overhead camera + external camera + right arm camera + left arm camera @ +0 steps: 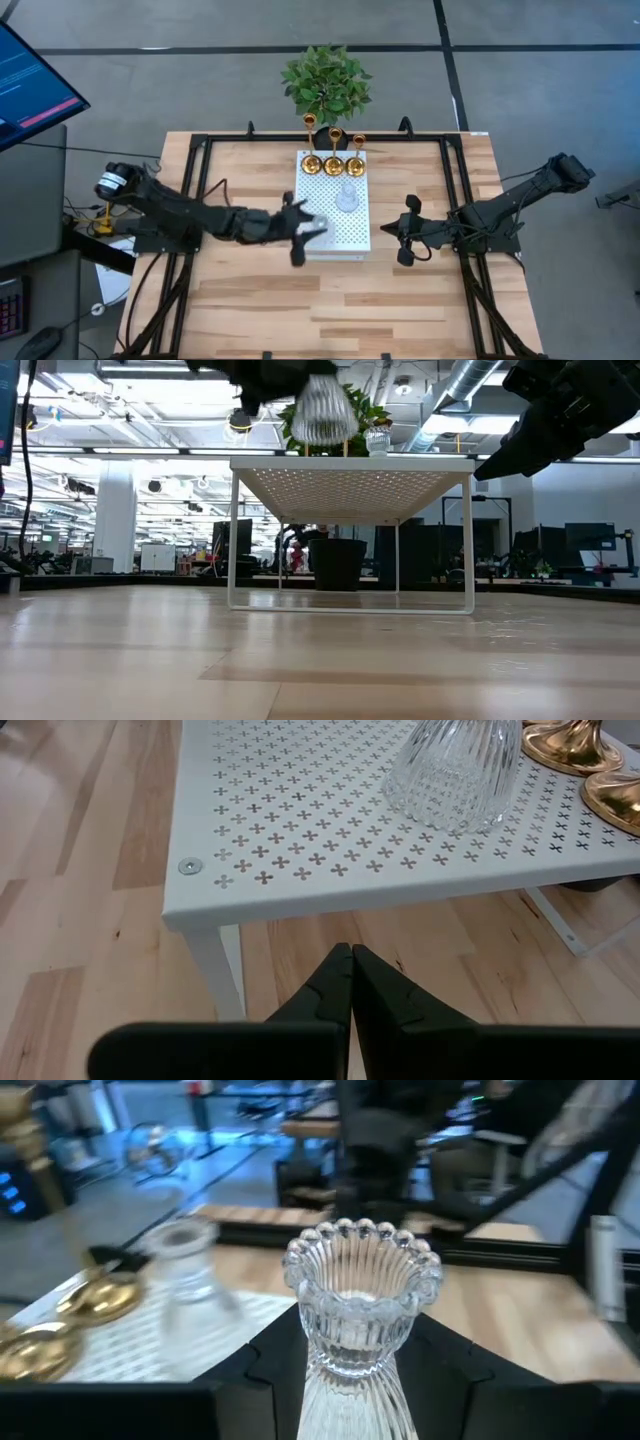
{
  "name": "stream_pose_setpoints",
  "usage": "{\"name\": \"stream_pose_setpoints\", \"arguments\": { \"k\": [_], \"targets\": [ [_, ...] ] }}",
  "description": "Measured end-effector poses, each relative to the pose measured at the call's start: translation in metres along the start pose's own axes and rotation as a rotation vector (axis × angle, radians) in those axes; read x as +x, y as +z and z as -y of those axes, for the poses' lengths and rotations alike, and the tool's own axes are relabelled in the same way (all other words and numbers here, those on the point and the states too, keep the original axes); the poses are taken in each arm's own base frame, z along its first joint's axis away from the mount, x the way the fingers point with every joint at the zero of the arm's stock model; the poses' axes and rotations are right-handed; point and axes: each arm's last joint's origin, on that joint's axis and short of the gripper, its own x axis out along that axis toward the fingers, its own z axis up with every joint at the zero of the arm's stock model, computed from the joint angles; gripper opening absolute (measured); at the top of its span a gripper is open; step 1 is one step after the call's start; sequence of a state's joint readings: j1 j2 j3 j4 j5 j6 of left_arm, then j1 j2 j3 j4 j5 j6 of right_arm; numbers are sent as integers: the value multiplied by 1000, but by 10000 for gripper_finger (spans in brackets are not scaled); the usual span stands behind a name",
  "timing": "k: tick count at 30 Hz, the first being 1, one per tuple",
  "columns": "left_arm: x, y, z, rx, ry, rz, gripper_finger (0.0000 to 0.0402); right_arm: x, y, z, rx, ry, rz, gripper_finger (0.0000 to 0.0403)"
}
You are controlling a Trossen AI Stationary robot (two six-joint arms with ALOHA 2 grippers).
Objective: Pick & Place candle stick holders
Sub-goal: Put the transparent glass candle holder on the shelf
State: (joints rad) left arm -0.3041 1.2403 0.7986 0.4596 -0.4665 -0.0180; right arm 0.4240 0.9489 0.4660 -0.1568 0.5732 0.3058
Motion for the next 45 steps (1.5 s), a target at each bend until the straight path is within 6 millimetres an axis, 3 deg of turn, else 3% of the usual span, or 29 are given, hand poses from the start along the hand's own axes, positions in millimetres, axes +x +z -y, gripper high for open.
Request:
{"name": "stream_pose_setpoints", "arguments": {
  "k": [6,15,45],
  "targets": [
    [16,-9,-20,-32,84,-28,134,0,-1,0,-5,-2,-6,0],
    [30,-29,-22,-51,113,-83,134,0,-2,1,-11,-5,-16,0],
    [31,-29,-21,-52,114,-80,179,0,-2,1,-12,-6,-18,0]
  ]
}}
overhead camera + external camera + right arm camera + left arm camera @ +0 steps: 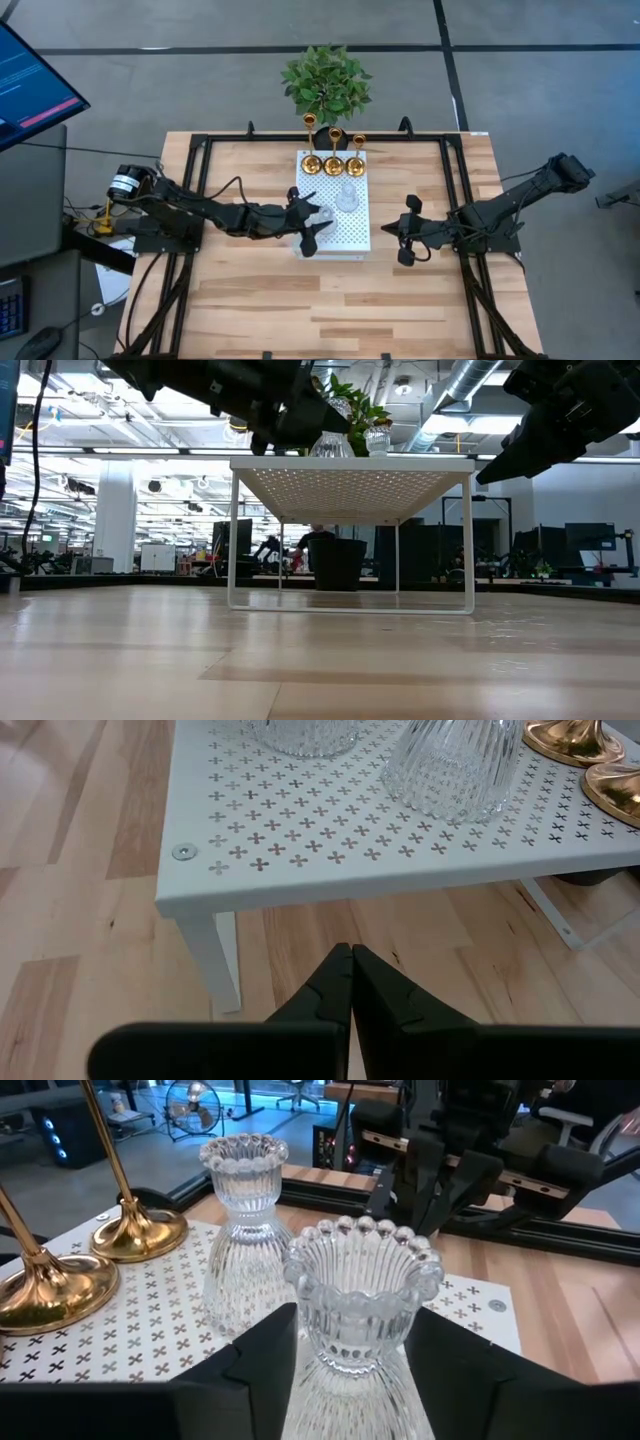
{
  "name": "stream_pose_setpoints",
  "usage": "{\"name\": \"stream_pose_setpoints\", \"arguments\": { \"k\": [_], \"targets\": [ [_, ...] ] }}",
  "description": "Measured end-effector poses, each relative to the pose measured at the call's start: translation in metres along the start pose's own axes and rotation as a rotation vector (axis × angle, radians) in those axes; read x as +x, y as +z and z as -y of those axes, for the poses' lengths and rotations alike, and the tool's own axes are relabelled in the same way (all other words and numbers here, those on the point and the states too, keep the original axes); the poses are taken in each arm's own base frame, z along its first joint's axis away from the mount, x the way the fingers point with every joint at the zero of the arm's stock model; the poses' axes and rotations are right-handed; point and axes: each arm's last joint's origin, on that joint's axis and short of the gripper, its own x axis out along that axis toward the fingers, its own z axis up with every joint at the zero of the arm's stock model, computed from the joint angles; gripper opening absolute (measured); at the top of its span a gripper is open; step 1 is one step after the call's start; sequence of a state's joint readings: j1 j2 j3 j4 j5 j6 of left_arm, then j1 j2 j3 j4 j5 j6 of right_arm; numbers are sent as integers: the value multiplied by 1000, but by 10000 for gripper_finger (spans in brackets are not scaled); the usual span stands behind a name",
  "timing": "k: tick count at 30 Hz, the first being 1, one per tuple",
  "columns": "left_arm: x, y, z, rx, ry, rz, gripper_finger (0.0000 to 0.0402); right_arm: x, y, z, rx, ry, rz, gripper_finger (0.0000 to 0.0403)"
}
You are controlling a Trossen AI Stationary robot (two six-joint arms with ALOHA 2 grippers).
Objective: Pick & Place candle stick holders
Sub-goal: Put the transparent glass candle holder on the shelf
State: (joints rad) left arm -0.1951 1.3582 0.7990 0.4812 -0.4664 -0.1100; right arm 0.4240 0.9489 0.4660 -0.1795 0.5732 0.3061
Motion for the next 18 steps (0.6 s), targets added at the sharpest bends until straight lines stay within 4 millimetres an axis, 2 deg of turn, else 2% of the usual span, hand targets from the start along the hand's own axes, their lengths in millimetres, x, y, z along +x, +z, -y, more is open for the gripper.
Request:
{"name": "stream_pose_setpoints", "arguments": {
  "k": [9,14,18],
  "targets": [
    [-3,5,-1,15,-5,23,234,0,0,0,0,0,0,0],
    [-21,25,0,77,-32,91,248,0,-1,0,-3,-1,-5,0],
    [-40,42,2,61,-66,152,251,0,-1,0,-5,-3,-9,0]
  ]
}}
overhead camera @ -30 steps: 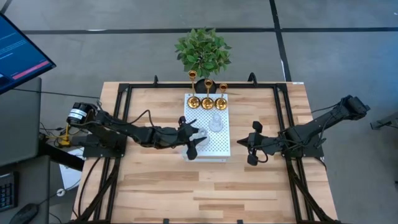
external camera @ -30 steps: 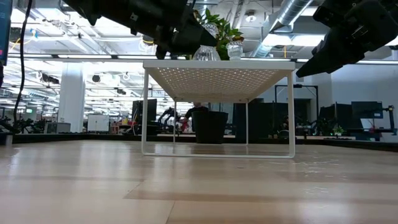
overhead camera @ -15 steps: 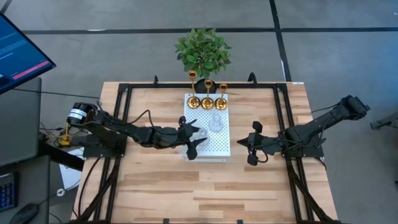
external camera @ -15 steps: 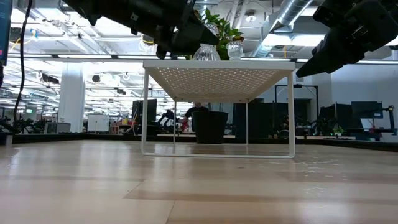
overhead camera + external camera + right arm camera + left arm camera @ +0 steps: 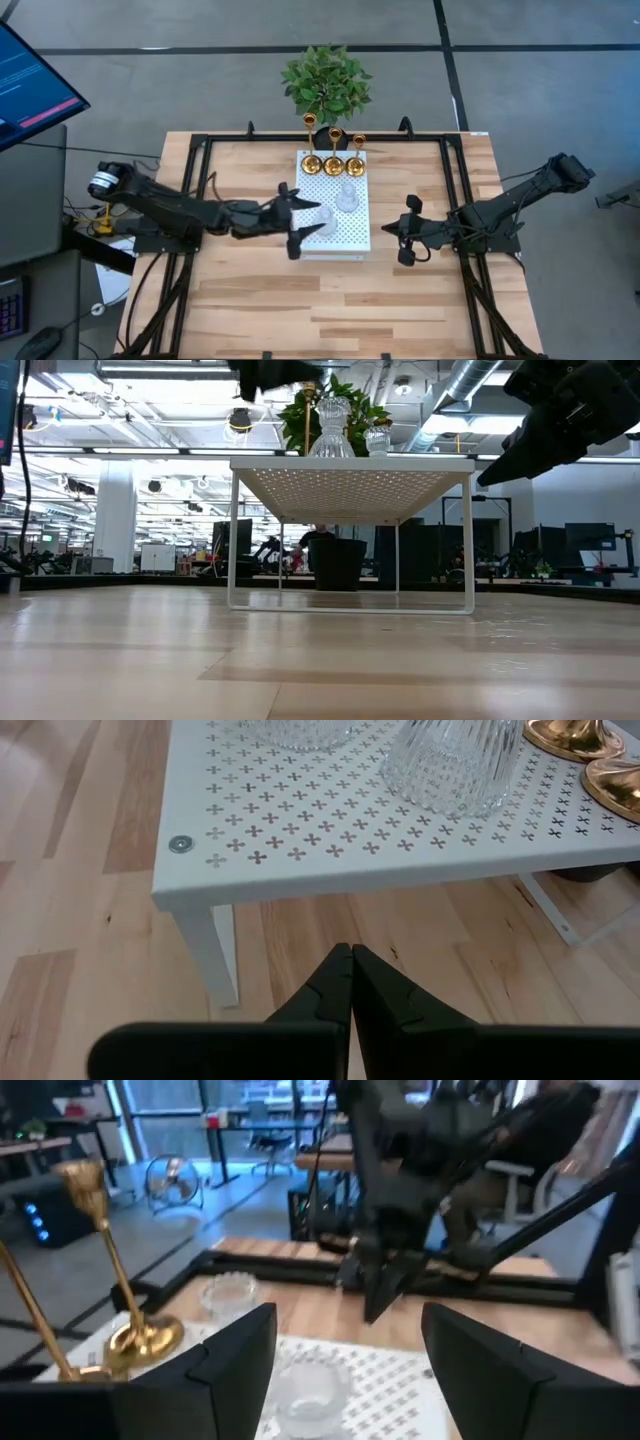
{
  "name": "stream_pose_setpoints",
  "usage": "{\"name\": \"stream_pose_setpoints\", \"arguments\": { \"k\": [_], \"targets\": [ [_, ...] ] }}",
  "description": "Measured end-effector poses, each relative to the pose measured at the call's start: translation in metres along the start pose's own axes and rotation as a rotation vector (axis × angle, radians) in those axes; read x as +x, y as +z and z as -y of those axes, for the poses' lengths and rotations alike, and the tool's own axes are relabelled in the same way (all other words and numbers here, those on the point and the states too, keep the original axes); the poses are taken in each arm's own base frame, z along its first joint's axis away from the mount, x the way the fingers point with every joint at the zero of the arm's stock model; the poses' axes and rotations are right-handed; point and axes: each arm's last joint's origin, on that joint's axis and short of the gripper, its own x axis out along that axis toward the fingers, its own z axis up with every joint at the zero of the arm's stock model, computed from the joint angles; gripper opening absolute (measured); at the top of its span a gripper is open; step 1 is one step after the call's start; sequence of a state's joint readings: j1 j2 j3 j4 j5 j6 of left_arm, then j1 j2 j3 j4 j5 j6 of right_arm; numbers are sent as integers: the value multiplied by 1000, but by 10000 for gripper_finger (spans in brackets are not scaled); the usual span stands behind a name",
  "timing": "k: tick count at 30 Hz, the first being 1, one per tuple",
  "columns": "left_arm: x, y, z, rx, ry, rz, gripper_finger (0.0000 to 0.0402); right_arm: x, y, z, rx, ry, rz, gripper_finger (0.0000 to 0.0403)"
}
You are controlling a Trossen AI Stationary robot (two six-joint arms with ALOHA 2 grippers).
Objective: Pick & Place candle stick holders
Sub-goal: Put the transparent glass candle holder on the shelf, then return to Home Position
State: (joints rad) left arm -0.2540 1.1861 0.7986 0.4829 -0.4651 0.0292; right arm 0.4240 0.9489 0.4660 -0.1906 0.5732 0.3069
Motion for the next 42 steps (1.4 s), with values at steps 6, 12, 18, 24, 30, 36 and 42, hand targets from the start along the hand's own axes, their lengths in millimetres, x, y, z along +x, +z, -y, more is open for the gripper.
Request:
{"name": "stream_pose_setpoints", "arguments": {
  "k": [6,12,18,24,30,36,42],
  "targets": [
    [-27,18,1,-3,-55,-2,245,0,-1,0,-7,-3,-11,0],
    [-51,25,0,27,-111,-63,207,0,-2,0,-4,8,-19,0],
    [-63,29,3,104,-229,-68,110,-1,-1,-4,8,143,-37,0],
    [-65,30,4,162,-283,-54,13,-7,8,5,17,186,19,0],
    [-68,28,-1,235,-236,-44,7,-29,22,28,28,258,159,0],
    [-76,17,-12,234,-180,-55,5,-50,30,56,51,301,300,0],
    [-84,10,-19,210,-164,-34,5,-68,26,78,75,214,370,0]
  ]
}}
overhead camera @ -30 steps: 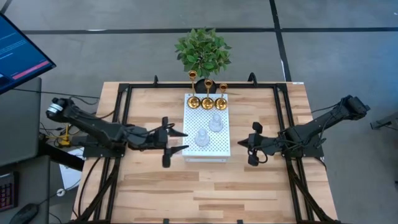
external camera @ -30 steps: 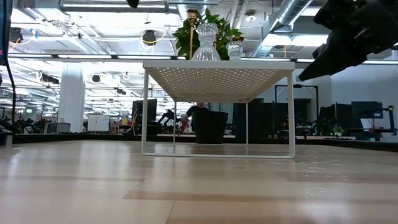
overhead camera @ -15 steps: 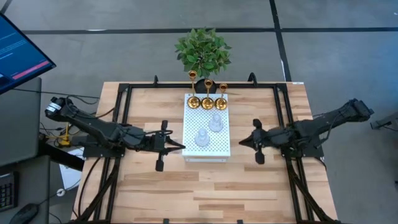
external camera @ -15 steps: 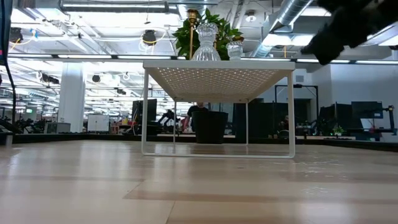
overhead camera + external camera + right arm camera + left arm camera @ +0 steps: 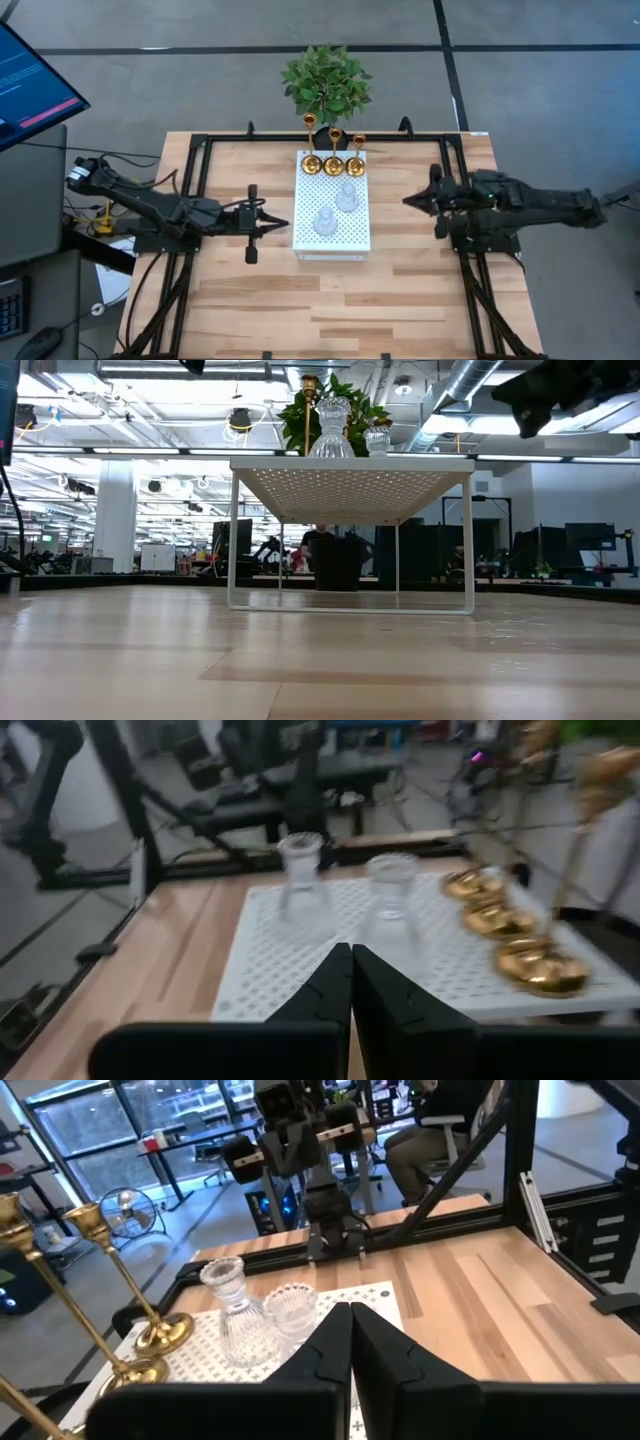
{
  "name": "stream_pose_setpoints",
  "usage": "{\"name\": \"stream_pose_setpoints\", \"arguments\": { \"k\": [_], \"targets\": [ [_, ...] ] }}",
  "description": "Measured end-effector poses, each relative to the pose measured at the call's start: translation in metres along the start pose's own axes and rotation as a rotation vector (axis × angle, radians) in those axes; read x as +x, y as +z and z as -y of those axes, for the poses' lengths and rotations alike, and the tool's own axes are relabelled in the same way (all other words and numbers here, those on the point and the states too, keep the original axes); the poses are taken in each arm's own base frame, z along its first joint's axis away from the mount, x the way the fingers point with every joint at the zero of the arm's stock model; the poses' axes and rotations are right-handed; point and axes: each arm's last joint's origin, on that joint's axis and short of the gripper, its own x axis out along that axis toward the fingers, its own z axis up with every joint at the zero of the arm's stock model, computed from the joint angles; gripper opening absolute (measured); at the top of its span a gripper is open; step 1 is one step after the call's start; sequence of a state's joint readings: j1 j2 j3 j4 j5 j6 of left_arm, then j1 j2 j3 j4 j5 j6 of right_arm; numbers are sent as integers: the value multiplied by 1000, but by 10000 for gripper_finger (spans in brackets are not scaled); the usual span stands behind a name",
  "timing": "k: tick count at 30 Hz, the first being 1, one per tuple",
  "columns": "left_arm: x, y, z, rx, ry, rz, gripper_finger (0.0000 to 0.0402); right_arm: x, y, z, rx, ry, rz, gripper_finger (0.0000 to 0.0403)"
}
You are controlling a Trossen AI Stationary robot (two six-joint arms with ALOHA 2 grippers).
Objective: Pick & Place candle stick holders
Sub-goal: Return to Home Position
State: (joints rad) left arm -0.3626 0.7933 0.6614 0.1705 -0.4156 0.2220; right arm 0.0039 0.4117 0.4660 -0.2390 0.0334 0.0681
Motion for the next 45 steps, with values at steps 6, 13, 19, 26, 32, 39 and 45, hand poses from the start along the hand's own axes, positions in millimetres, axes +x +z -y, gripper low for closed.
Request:
{"name": "stream_pose_setpoints", "arguments": {
  "k": [6,13,19,26,32,39,45],
  "targets": [
    [-3,-7,0,-3,0,3,7,-25,-2,8,5,-72,49,0],
    [-1,-12,-3,0,32,7,5,-45,-2,10,-58,-127,125,0],
    [2,-13,-10,3,73,6,6,-58,-11,14,-23,-268,108,0],
    [2,-13,-12,3,86,4,7,-54,-22,14,14,-255,219,0],
    [2,-13,-12,4,86,4,7,-24,-58,17,31,-217,175,0],
    [2,-14,-12,27,78,2,7,-9,-83,18,25,-146,159,0],
    [2,-14,-12,28,77,-3,8,-6,-88,18,4,-143,156,0]
  ]
}}
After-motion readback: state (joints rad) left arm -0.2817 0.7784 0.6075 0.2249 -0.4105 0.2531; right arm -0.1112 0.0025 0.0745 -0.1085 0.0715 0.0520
